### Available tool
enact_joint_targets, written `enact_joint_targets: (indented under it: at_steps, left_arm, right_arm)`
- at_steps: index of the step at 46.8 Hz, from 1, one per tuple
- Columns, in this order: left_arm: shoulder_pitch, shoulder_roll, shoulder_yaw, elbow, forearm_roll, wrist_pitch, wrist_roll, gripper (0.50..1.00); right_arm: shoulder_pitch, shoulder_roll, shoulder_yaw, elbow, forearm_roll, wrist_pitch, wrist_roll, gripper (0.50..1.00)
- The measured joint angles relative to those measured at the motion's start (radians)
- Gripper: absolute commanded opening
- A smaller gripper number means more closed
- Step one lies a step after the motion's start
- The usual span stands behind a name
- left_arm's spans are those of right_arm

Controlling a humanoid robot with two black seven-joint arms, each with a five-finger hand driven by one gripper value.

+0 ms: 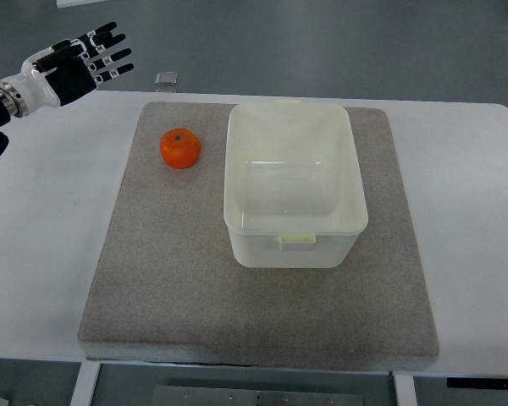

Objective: Put orange in box with left hand

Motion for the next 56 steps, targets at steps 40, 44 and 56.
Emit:
enact_joint_targets:
  at_steps: [40,44,56]
  left_arm:
    - [-0.018,0.011,0.004,-0.011,0.106,0.0,-0.022,0.994]
    - [-0.034,0.011,0.003,-0.014,0.254,0.0,-0.078,0.992]
    - [-0.057,0.02,0.004,-0.07,0.73,0.0,-0.236,0.992]
  right_arm:
    - [0.0,0.0,0.0,0.0,0.0,0.0,0.0,0.932]
    - [0.0,0.0,0.0,0.0,0.0,0.0,0.0,0.932]
    - [0.0,0.0,0.0,0.0,0.0,0.0,0.0,0.932]
